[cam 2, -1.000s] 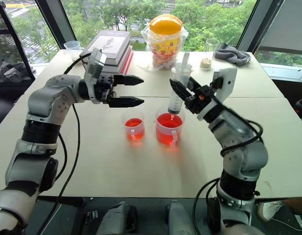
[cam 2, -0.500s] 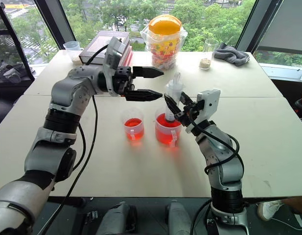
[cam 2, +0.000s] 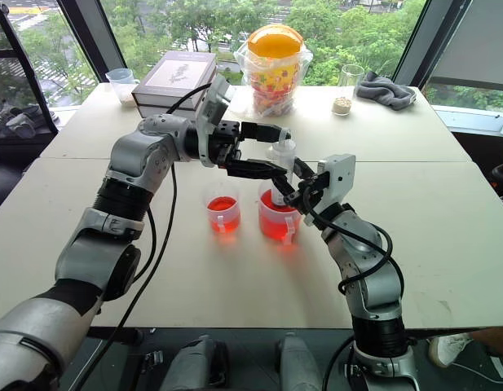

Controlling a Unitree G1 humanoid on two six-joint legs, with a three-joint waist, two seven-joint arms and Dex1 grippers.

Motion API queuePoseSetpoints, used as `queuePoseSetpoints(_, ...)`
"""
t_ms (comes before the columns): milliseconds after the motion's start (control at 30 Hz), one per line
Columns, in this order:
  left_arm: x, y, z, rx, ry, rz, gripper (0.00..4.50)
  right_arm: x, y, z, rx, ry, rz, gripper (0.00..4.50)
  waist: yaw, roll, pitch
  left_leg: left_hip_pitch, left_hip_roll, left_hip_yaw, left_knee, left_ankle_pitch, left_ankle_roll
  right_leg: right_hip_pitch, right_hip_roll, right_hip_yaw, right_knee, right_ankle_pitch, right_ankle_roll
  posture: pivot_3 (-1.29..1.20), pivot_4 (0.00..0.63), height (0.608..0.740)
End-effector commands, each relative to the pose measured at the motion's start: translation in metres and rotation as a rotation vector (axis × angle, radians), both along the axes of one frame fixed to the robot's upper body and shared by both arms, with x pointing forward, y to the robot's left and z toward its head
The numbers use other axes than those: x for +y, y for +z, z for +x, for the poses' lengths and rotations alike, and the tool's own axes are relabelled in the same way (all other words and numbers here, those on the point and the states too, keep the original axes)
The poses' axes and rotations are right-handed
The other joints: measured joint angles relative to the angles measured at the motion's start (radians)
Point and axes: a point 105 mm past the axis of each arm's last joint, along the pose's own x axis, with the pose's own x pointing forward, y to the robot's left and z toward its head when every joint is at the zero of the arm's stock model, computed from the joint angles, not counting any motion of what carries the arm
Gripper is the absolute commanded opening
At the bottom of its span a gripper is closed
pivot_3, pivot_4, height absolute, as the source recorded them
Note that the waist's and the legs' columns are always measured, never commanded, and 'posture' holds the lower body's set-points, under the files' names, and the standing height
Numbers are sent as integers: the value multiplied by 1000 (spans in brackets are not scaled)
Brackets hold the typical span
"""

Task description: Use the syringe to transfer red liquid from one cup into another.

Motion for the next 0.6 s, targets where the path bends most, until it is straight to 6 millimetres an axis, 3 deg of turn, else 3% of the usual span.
queuePoseSetpoints(33,-5,10,-3,-35,-16,-7,3689,3,19,-8,-93,10,-15,1466,0,0,0,0,0,0,0,0,0,0,0,0,0,0,0,0,150,740)
queuePoseSetpoints(267,-7,13,-2,-27,-18,-24,126,7,17,-10,-91,23,-32,1466,0,0,0,0,0,0,0,0,0,0,0,0,0,0,0,0,150,740)
queuePoseSetpoints(600,-5,38,7,-93,38,-92,29,9,6,-12,-42,53,-56,1466,2,0,0,0,0,0,0,0,0,0,0,0,0,0,0,0,150,740)
